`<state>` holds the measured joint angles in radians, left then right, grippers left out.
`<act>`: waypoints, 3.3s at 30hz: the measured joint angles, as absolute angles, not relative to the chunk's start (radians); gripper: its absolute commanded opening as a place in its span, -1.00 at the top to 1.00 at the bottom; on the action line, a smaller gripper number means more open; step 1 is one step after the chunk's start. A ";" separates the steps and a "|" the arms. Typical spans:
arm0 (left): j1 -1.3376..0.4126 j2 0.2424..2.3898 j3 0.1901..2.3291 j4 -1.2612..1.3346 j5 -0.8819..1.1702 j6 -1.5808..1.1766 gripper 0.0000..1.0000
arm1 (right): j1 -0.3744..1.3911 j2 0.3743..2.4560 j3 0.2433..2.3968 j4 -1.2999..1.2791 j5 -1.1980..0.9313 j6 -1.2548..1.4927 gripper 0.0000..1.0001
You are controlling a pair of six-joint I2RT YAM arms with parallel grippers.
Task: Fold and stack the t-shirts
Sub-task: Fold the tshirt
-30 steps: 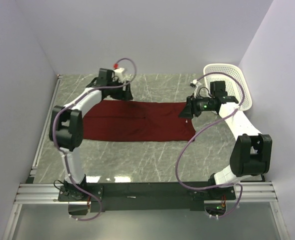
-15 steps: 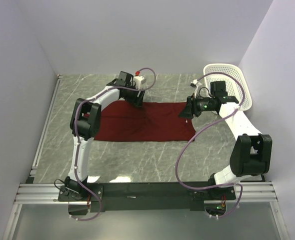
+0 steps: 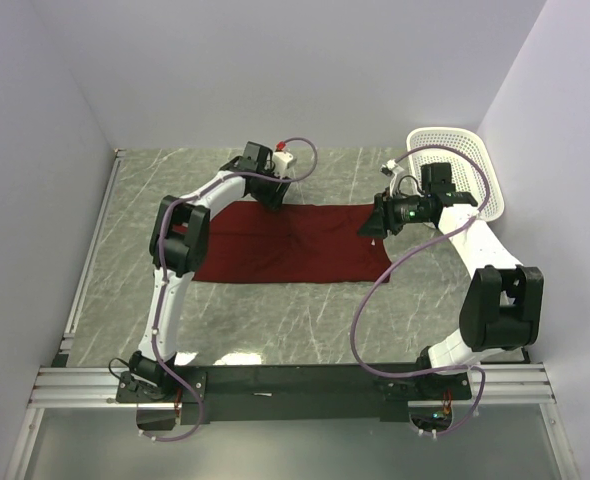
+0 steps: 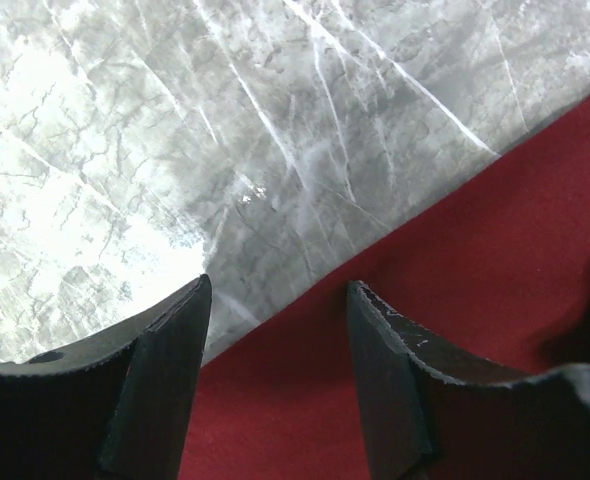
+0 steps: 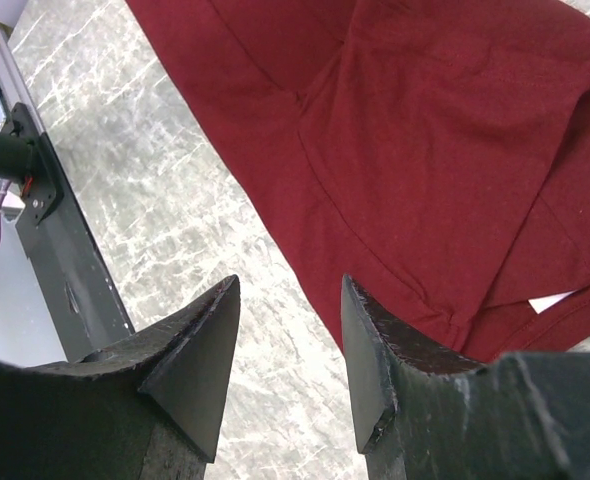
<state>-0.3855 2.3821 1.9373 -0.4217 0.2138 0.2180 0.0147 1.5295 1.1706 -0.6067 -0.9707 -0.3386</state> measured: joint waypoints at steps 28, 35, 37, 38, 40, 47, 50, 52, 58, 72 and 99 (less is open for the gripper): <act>-0.415 2.386 1.960 -0.465 0.150 0.221 0.99 | 0.012 1.531 1.171 -0.616 -0.990 -0.339 -0.04; -0.371 2.434 2.051 -0.505 0.120 0.125 0.99 | -0.011 1.531 1.171 -0.616 -0.993 -0.339 -0.05; -0.347 2.450 2.077 -0.508 0.114 0.075 0.99 | -0.015 1.531 1.171 -0.617 -0.992 -0.339 -0.05; -0.332 2.458 2.090 -0.508 0.113 0.044 0.99 | -0.017 1.531 1.171 -0.617 -0.993 -0.339 -0.05; -0.296 2.471 2.110 -0.510 0.106 -0.023 0.99 | -0.018 1.531 1.171 -0.617 -0.992 -0.339 -0.05; -0.161 2.462 2.073 -0.457 0.092 -0.202 0.92 | -0.018 1.535 1.171 -0.617 -0.986 -0.339 -0.05; -0.129 2.447 2.042 -0.428 0.093 -0.225 0.16 | -0.018 1.538 1.171 -0.617 -0.983 -0.344 -0.06; -0.125 2.428 2.019 -0.408 0.090 -0.232 0.00 | -0.016 1.541 1.171 -0.620 -0.979 -0.356 -0.06; -0.155 2.318 1.932 -0.400 0.093 -0.236 -0.37 | 0.054 1.547 1.177 -0.658 -0.939 -0.439 -0.06; -0.014 1.069 1.026 -0.091 0.019 -0.330 -0.87 | 0.866 1.645 1.203 -0.489 -0.403 -0.989 -0.11; -0.016 0.492 0.658 -0.253 -0.336 -0.309 -0.99 | 1.133 2.389 1.864 -0.243 0.118 -0.950 0.39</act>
<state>-0.0158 0.4923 0.6579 -0.2531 -0.3359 -0.3088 1.1328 2.3894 1.8641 -0.2428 0.1177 -0.9504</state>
